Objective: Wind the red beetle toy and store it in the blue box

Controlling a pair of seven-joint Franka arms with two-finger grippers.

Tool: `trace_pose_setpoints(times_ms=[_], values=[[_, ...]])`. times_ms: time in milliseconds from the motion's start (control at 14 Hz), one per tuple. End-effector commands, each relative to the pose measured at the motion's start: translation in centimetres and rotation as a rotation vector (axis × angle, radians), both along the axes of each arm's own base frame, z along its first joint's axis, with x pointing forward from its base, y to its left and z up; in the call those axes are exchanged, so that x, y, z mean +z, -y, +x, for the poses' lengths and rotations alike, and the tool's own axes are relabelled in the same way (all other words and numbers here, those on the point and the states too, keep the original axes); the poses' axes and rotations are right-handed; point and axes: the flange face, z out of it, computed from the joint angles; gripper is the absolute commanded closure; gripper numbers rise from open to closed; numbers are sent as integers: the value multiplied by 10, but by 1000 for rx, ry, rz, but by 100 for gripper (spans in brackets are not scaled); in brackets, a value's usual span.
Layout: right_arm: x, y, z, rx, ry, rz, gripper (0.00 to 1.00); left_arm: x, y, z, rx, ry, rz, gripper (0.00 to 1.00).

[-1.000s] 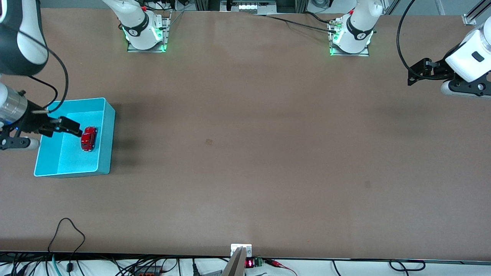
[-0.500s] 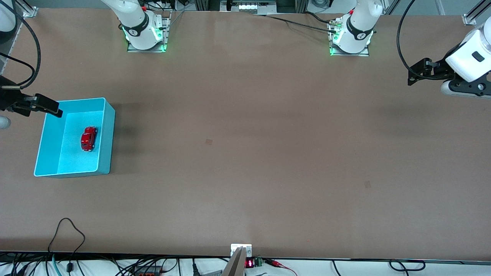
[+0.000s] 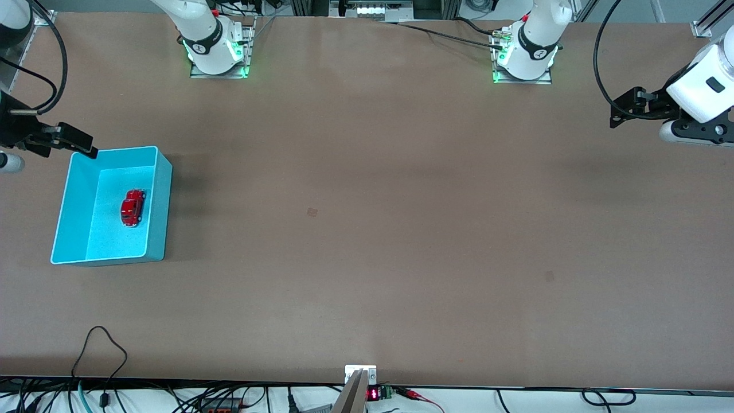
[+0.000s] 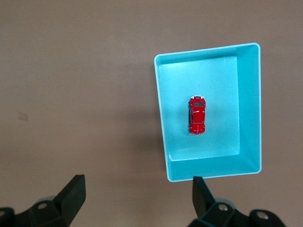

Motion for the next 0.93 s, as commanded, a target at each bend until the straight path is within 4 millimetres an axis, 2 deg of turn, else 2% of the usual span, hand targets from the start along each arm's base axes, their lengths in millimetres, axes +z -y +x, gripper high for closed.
trace_pose_setpoints(times_ms=[0,143,357,857], values=[[-12,0,-22,-6,32,-4,0,6,-3,-1,-2,8,9,0],[-7,-1,-29,-1,36,-1,0,6,-2,-1,-2,11,8,0],[7,-1,-27,6,52,-1,0,6,-3,-2,-1,9,9,0],[10,-2,-34,18,1,1,0,6,-4,-2,1,10,10,0]])
